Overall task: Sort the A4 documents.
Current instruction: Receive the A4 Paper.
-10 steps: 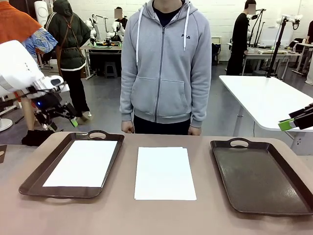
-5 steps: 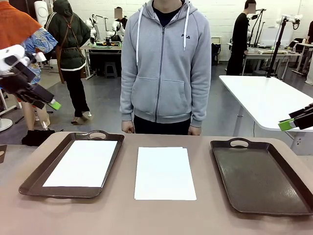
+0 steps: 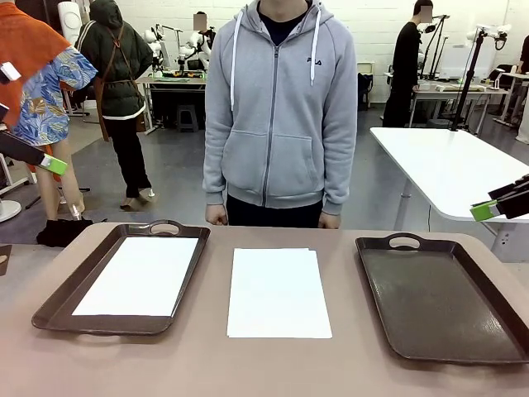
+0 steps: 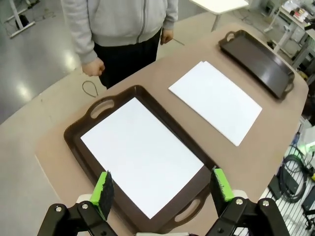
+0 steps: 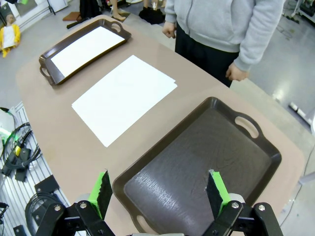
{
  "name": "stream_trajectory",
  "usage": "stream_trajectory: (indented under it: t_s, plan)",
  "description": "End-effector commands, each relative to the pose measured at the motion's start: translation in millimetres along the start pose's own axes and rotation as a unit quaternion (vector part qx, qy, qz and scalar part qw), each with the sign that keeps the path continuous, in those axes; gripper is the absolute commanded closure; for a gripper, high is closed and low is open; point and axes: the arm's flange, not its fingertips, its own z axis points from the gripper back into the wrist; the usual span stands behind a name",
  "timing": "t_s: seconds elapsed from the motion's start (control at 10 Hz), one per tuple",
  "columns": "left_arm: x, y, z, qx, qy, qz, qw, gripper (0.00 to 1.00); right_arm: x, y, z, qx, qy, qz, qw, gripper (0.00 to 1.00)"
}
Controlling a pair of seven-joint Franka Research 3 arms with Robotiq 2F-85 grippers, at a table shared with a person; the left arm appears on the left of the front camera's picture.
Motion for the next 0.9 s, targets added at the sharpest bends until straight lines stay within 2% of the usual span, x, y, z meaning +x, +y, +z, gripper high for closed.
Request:
stream_trajectory:
  t_s: [0.0,0.2,0.4,0.5,0.6,0.8]
  plan:
    - [6.1,-20.3,-11.0,0.007,-0.035,0.047,0.998,0.00,-0.6,-1.2,-2.2,0.006,-0.003,-0.001,1.000,0.00]
    - [17.0,-33.1,-9.4,0.027,-0.061,0.105,0.992,0.00,-0.6,-1.2,-2.2,0.006,-0.003,-0.001,1.000,0.00]
    - [18.0,-34.4,-12.3,0.039,-0.041,0.151,0.987,0.00,-0.6,-1.2,-2.2,0.006,-0.003,-0.001,1.000,0.00]
    - [16.8,-36.0,-12.9,0.043,-0.034,0.146,0.988,0.00,-0.6,-1.2,-2.2,0.006,-0.003,-0.001,1.000,0.00]
    - [15.1,-36.7,-11.6,0.025,-0.012,0.106,0.994,0.00,-0.6,-1.2,-2.2,0.006,-0.003,-0.001,1.000,0.00]
    - [13.5,-36.6,-8.5,0.008,0.000,0.077,0.997,0.00,-0.6,-1.2,-2.2,0.006,-0.003,-0.001,1.000,0.00]
